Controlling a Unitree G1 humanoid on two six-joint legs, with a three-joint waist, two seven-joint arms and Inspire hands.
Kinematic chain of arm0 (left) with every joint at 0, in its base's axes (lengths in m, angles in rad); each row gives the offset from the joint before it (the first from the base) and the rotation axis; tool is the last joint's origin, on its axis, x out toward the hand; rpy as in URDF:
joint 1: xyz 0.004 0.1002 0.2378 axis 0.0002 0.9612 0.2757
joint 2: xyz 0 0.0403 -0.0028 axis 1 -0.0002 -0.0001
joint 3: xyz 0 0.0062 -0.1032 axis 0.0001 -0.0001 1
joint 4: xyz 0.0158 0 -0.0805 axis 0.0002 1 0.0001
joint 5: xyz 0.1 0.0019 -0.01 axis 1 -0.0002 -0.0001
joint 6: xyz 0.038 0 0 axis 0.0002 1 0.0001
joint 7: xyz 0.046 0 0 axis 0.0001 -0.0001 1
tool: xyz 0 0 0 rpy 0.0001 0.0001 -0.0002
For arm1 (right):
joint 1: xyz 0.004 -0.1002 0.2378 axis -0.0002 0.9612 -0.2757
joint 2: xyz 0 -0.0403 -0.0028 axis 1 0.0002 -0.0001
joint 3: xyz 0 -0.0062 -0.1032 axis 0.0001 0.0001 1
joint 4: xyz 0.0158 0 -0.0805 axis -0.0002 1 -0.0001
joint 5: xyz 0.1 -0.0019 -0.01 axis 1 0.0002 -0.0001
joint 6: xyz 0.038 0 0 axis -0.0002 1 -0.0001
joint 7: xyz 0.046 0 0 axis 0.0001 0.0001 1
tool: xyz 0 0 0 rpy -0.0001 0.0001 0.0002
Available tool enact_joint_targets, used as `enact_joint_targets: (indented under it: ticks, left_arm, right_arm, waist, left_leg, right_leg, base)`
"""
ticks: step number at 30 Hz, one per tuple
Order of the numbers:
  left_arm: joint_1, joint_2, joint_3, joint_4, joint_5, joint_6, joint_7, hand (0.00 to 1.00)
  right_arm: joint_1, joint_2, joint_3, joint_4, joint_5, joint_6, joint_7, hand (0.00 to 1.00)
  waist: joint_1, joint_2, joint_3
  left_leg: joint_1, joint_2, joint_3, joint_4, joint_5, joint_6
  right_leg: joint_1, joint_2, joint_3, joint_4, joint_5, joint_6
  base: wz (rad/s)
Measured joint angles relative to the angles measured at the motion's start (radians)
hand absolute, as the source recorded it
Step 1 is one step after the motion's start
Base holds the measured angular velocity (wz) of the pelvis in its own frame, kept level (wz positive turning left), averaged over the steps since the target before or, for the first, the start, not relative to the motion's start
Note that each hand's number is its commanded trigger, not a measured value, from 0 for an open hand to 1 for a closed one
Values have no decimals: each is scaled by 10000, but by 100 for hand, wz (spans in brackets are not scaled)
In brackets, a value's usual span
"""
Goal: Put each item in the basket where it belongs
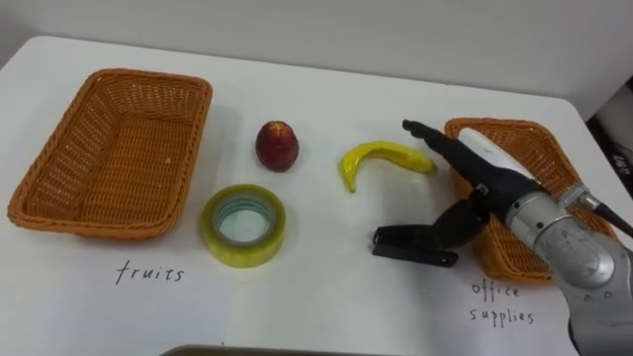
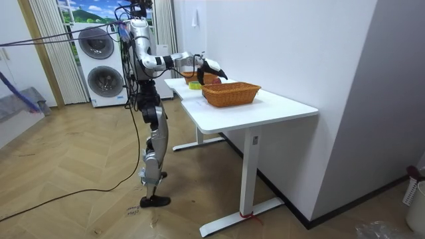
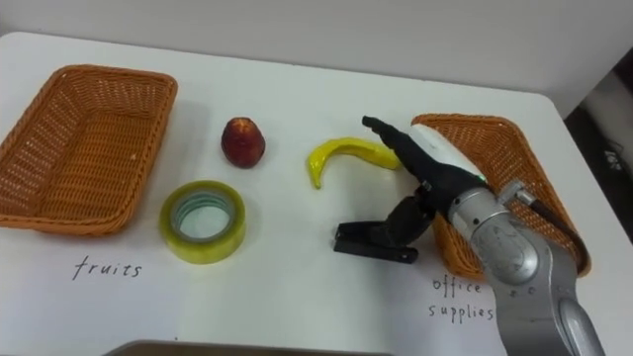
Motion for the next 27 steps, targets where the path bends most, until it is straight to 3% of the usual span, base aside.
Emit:
enact_joint_targets:
  ticks: [10, 27]
  left_arm:
    - [2, 12, 4, -157, -1, 0, -7, 0]
    - [-51, 22, -3, -209, -28, 1, -12, 0]
  right_arm:
    - [2, 1, 0, 0, -8, 44, 457, 0]
    - [8, 15, 4, -172, -480, 233, 947, 0]
  waist:
    - [35, -67, -39]
    - [28, -104, -15]
  left_leg:
    - [-52, -1, -29, 26, 1, 0]
    - [-96, -15, -148, 17, 1, 0]
  right_leg:
    - [-14, 0, -5, 5, 1, -2]
    - [-10, 0, 46, 4, 2, -2]
  base:
    - [0]
    - [1]
